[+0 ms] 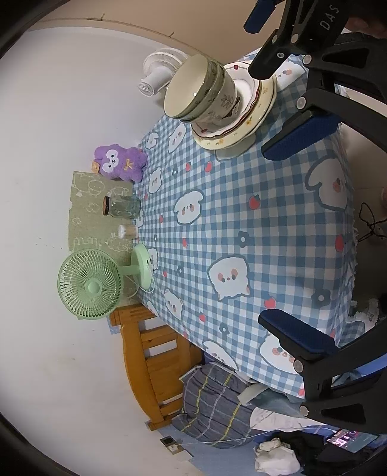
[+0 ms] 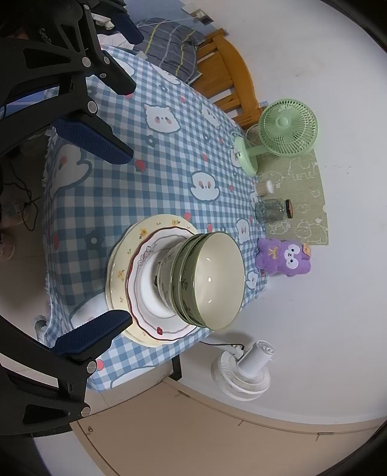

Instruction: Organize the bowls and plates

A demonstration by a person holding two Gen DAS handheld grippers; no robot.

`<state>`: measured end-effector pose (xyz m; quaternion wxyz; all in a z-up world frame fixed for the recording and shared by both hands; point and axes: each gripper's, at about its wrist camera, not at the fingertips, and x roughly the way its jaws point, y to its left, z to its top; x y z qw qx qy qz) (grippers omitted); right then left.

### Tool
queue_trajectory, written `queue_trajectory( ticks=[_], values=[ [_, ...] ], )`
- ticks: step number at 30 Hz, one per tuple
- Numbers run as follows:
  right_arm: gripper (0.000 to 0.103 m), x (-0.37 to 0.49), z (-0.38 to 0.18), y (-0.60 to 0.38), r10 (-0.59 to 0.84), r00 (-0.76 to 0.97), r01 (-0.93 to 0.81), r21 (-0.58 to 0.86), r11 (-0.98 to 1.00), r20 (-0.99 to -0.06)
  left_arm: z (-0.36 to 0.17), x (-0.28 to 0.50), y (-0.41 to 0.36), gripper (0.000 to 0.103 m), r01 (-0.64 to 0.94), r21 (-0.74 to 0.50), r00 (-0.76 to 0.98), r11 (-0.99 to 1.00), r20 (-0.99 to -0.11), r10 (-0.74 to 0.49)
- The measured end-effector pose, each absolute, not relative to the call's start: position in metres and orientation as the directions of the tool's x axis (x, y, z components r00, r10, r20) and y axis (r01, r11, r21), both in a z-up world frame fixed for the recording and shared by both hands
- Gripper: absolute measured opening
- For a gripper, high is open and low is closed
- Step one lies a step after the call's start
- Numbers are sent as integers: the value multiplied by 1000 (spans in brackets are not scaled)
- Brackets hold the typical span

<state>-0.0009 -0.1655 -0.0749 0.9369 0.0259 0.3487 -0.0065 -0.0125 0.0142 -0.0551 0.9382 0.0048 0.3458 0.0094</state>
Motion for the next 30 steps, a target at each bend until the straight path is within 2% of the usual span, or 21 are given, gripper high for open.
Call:
queue_trajectory(
  ticks=[30],
  values=[
    [100, 6, -61, -168, 35, 794, 9, 69, 998, -607, -38, -11, 14, 101, -37, 26, 817, 999, -575, 46]
  ],
)
